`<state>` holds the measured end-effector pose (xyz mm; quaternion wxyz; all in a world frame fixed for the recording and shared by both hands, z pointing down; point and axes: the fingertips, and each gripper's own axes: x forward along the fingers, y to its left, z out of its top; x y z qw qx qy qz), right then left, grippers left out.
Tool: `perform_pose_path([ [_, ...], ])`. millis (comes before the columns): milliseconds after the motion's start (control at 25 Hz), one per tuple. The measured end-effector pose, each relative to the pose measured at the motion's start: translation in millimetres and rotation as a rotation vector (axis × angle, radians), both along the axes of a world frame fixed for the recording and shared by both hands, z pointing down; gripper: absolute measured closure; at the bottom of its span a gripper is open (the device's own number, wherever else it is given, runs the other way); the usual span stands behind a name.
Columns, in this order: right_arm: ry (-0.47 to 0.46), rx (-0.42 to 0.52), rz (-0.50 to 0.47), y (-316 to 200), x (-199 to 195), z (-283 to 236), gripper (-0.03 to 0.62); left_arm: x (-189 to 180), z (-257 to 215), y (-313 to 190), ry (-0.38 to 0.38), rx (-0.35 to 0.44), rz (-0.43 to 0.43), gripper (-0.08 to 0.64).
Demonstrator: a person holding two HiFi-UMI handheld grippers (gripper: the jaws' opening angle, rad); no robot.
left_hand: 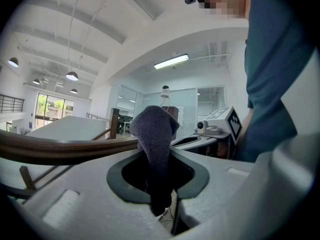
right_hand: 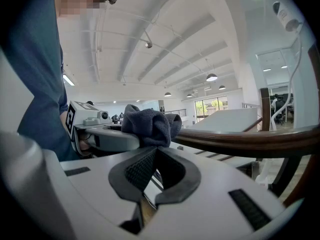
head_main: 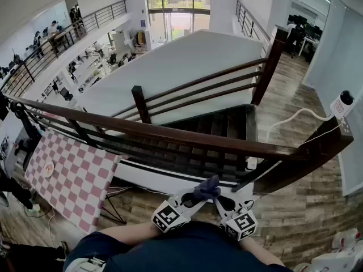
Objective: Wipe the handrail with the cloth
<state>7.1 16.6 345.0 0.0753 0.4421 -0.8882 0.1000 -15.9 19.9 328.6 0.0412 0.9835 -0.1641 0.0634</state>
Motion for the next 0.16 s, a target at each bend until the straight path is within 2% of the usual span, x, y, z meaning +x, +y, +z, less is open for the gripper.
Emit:
perform_pose_path([
  [160,-0.001,-0.002,0.002,0.5,-1.9,-1.6,0.581,-2.1,-1.7,0.4,-0.003,-0.001,0.002,0.494],
])
